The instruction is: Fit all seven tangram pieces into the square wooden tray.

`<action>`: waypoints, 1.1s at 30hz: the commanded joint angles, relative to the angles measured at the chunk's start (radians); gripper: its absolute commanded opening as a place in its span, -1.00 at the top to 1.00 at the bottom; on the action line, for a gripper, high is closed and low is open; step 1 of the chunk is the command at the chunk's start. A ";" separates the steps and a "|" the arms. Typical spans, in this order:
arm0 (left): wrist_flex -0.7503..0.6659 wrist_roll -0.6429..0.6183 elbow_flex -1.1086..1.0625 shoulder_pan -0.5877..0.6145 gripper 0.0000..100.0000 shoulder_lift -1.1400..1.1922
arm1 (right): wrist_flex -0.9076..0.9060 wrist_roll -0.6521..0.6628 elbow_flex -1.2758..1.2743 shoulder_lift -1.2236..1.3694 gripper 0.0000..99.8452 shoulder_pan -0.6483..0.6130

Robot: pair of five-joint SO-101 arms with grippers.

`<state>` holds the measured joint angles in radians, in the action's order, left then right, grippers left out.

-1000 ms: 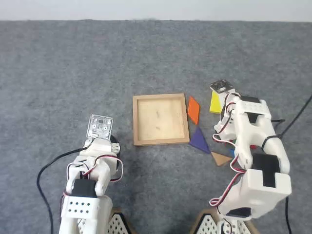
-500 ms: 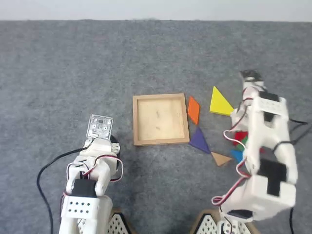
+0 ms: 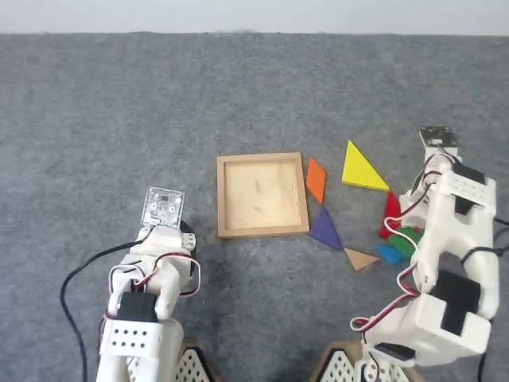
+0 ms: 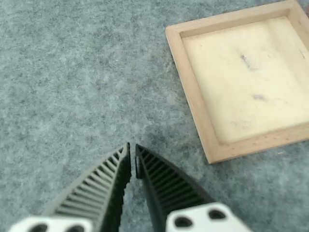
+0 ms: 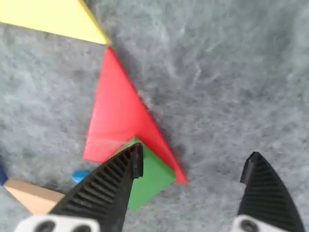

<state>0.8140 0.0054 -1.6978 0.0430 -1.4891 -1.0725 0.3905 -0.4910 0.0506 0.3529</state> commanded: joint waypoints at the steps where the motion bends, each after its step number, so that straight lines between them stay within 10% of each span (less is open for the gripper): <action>1: 0.002 -0.006 0.008 0.005 0.97 -0.012 | 0.019 0.089 0.005 0.027 0.34 0.101; 15: 0.002 -0.006 0.008 0.005 0.97 -0.012 | -0.010 0.235 -0.018 -0.173 0.34 0.352; 33: 0.002 -0.006 0.008 0.005 0.97 -0.012 | -0.099 0.224 -0.152 -0.275 0.33 -0.314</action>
<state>0.8140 0.0054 -1.6978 0.0430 -1.4891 -1.2428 0.6713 -0.6429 -0.1672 0.1212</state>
